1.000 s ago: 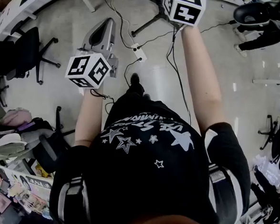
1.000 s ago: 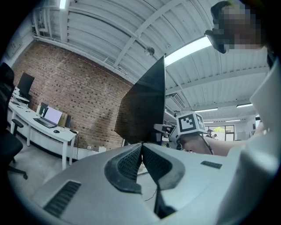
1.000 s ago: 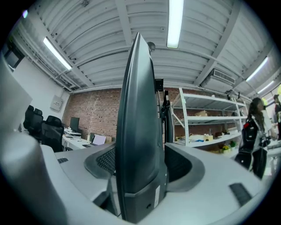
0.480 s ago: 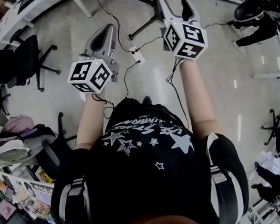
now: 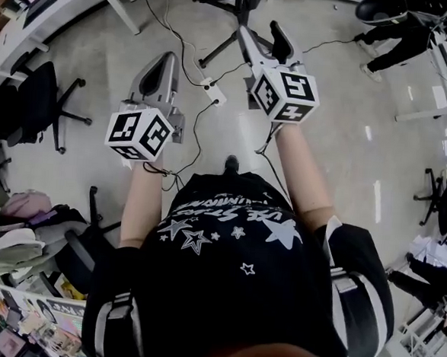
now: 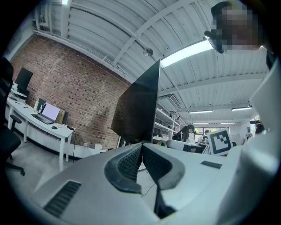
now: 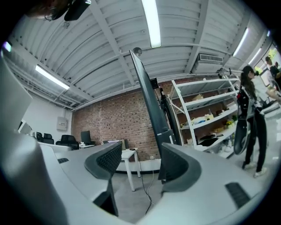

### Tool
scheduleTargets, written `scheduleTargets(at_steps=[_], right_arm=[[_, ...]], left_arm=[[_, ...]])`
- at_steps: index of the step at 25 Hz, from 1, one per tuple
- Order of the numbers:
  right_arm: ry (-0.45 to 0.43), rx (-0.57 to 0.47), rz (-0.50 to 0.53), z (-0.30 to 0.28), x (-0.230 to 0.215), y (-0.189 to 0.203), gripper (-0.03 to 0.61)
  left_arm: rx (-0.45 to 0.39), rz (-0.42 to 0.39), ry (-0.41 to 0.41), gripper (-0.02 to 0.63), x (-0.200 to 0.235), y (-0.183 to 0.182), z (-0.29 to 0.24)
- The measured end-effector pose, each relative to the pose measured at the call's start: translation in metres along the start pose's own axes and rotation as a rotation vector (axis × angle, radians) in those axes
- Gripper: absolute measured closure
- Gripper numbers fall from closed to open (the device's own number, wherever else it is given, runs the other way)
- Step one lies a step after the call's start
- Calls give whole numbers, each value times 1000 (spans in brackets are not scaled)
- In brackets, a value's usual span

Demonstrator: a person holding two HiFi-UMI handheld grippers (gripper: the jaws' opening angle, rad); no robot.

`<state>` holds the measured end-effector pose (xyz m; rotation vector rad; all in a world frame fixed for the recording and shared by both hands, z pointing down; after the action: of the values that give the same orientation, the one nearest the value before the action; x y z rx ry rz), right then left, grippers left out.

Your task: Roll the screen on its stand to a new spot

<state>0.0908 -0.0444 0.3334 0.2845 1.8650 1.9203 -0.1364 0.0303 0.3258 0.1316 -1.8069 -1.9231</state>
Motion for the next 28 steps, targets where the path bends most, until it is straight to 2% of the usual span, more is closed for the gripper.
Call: scheduleTargets(at_steps=[4, 7, 11, 18, 28], right_arm=[[-21, 13, -18, 16, 26, 4, 303], [-17, 44, 5, 27, 43, 10, 320], [22, 87, 59, 46, 61, 18, 421], [80, 101, 63, 83, 74, 22, 568], [119, 114, 131, 122, 77, 22, 572]], left_arm=[[-3, 6, -8, 601, 0, -4, 27], [-11, 6, -8, 601, -3, -9, 47], [-14, 11, -12, 601, -8, -10, 71], [-9, 32, -1, 601, -15, -5, 103], [-3, 55, 45, 601, -31, 7, 118]])
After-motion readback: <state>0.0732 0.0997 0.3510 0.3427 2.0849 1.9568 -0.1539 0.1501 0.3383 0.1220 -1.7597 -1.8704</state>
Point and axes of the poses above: the fingertips, and each gripper's own axes: z backward along the fingers, x to its left, y out of its underside, the point moved 7 cm from there along z, backward along the fingers
